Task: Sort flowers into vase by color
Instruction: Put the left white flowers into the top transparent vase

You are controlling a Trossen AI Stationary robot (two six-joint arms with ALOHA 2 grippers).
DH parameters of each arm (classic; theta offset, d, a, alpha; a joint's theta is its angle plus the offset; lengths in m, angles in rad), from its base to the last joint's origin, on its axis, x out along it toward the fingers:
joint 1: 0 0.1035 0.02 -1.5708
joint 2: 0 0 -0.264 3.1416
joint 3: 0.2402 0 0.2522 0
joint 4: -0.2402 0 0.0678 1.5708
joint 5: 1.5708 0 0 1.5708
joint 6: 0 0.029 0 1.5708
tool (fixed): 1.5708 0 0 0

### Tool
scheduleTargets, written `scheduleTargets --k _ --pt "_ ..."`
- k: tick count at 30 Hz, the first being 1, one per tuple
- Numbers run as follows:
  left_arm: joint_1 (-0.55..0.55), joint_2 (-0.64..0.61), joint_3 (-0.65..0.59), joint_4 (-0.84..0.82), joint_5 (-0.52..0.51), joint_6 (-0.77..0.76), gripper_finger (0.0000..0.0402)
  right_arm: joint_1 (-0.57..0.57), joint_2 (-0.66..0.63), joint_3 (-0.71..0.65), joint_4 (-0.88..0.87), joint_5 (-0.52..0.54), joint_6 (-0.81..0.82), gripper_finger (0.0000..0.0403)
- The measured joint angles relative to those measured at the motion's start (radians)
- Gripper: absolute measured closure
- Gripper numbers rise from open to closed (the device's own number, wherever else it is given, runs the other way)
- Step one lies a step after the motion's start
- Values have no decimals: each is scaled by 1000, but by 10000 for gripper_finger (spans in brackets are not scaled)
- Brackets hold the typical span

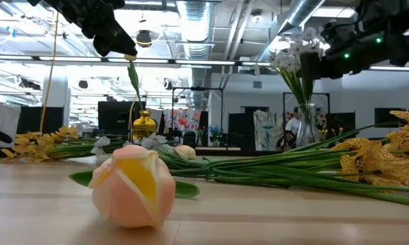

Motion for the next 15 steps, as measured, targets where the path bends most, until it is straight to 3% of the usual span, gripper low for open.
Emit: scheduleTargets --k 10,15 --pt "0 0 0 -1 0 0 255 81 0 143 -240 181 20 163" --pt "0 0 0 -1 0 0 255 111 -14 202 -383 192 118 163"
